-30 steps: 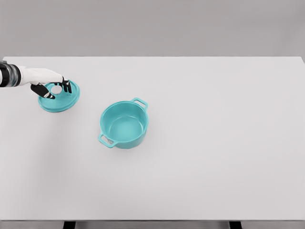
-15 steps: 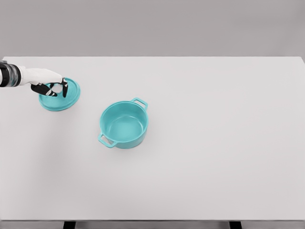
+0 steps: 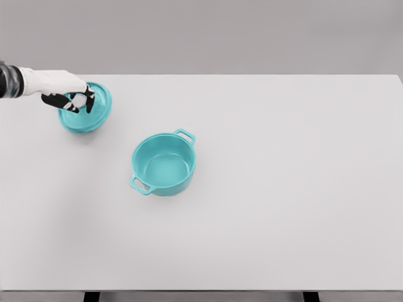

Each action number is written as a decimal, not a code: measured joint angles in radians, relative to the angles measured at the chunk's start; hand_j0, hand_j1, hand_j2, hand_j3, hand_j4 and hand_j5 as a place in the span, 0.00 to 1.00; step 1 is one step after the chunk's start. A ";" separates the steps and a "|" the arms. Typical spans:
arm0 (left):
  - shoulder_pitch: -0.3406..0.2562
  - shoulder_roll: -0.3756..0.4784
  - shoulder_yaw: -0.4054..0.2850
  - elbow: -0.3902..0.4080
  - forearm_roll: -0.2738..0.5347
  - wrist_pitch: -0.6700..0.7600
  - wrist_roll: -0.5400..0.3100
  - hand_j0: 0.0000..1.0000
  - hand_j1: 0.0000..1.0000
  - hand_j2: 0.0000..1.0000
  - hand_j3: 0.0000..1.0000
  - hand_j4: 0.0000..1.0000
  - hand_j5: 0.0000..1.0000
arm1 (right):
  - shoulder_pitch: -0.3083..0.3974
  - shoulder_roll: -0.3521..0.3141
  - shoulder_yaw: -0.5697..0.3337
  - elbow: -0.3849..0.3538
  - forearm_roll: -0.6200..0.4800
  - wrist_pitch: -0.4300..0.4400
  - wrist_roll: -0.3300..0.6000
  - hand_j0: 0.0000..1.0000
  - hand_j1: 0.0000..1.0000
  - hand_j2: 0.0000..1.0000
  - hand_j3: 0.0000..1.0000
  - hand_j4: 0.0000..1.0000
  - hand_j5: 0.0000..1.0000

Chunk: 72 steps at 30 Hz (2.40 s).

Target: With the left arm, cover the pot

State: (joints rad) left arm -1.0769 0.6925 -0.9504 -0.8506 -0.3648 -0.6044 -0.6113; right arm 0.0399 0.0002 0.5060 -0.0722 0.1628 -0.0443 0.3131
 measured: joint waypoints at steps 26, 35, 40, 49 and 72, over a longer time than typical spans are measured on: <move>0.034 0.165 -0.018 -0.532 0.064 -0.010 0.000 0.41 0.41 0.41 0.41 0.41 0.41 | 0.000 0.000 0.000 0.000 0.000 0.000 0.000 1.00 1.00 1.00 1.00 1.00 1.00; 0.075 0.188 -0.049 -0.700 0.110 -0.010 0.000 0.41 0.41 0.41 0.41 0.41 0.41 | 0.000 0.000 0.000 0.000 0.000 0.000 0.000 1.00 1.00 1.00 1.00 1.00 1.00; 0.097 0.169 -0.054 -0.718 0.114 -0.009 0.000 0.42 0.42 0.42 0.42 0.42 0.42 | -0.002 0.000 0.000 0.000 0.000 0.000 0.000 1.00 1.00 1.00 1.00 1.00 1.00; 0.098 0.131 -0.071 -0.718 0.113 -0.009 0.000 0.44 0.44 0.44 0.44 0.44 0.44 | -0.002 0.000 0.000 0.000 0.000 0.000 0.000 1.00 1.00 1.00 1.00 1.00 1.00; 0.103 0.094 -0.078 -0.711 0.111 -0.009 0.000 0.76 0.76 0.76 0.76 0.76 0.76 | -0.002 0.000 0.000 0.000 0.000 0.000 0.000 1.00 1.00 1.00 1.00 1.00 1.00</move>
State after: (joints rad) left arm -0.9741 0.7869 -1.0285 -1.5612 -0.2536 -0.6134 -0.6112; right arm 0.0383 0.0002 0.5060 -0.0722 0.1627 -0.0443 0.3130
